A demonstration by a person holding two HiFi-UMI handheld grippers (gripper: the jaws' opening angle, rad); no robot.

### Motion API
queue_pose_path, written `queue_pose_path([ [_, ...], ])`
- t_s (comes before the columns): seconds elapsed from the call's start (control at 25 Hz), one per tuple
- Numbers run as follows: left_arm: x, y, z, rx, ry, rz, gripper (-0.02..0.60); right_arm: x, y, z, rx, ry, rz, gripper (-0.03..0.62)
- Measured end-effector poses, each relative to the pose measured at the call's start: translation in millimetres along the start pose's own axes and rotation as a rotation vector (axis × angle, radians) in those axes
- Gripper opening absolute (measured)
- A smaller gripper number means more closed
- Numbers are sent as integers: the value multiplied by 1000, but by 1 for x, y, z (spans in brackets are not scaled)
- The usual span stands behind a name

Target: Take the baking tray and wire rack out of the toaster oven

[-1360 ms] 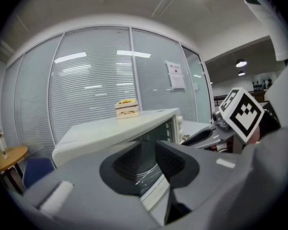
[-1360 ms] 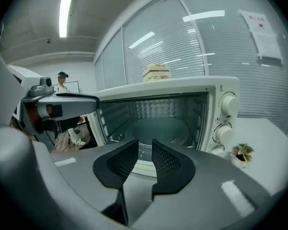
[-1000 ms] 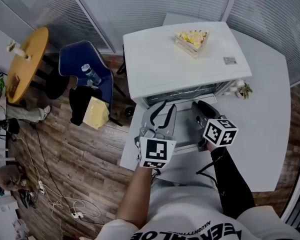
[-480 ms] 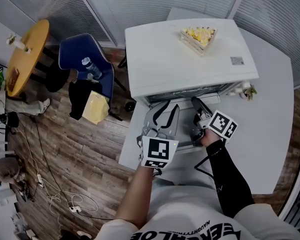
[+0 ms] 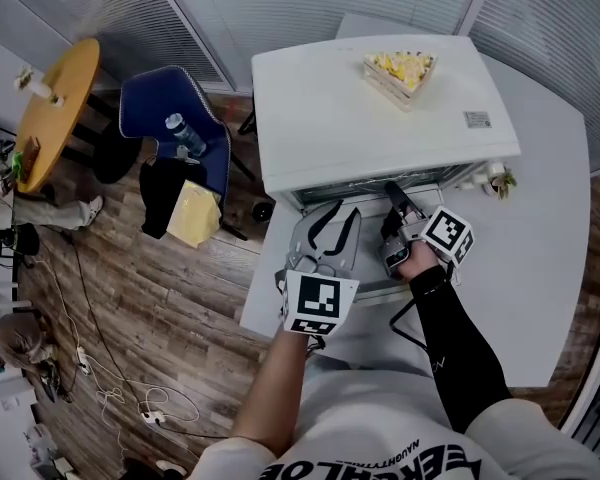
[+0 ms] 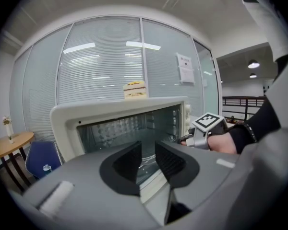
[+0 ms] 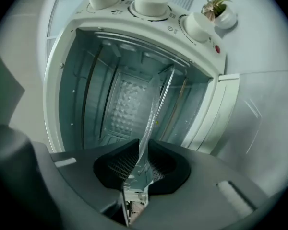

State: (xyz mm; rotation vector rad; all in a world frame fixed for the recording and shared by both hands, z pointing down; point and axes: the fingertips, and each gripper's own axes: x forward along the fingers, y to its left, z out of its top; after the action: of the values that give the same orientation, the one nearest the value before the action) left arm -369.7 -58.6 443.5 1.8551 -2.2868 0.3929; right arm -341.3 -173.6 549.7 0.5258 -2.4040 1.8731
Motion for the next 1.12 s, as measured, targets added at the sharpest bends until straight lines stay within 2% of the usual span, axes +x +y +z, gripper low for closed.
queue_pose_path([
  [0.12, -2, 2, 0, -1, 1, 0, 150, -3, -2, -1, 81, -22, 24, 41],
  [0.2, -2, 3, -2, -10, 6, -1, 150, -4, -2, -1, 100, -29, 40, 38],
  [0.6, -2, -5, -14, -66, 31, -25, 150, -30, -6, -12, 101, -20, 21, 38],
  [0.88, -2, -16, -47, -110, 99, -50, 150, -46, -9, -20, 104, -18, 33, 40],
  [1.0, -3, -22, -64, -150, 137, -61, 150, -53, -9, -23, 96, -14, 31, 40],
  [1.12, -2, -23, -81, -223, 173, -62, 150, -57, -9, -26, 56, 0, 24, 42],
])
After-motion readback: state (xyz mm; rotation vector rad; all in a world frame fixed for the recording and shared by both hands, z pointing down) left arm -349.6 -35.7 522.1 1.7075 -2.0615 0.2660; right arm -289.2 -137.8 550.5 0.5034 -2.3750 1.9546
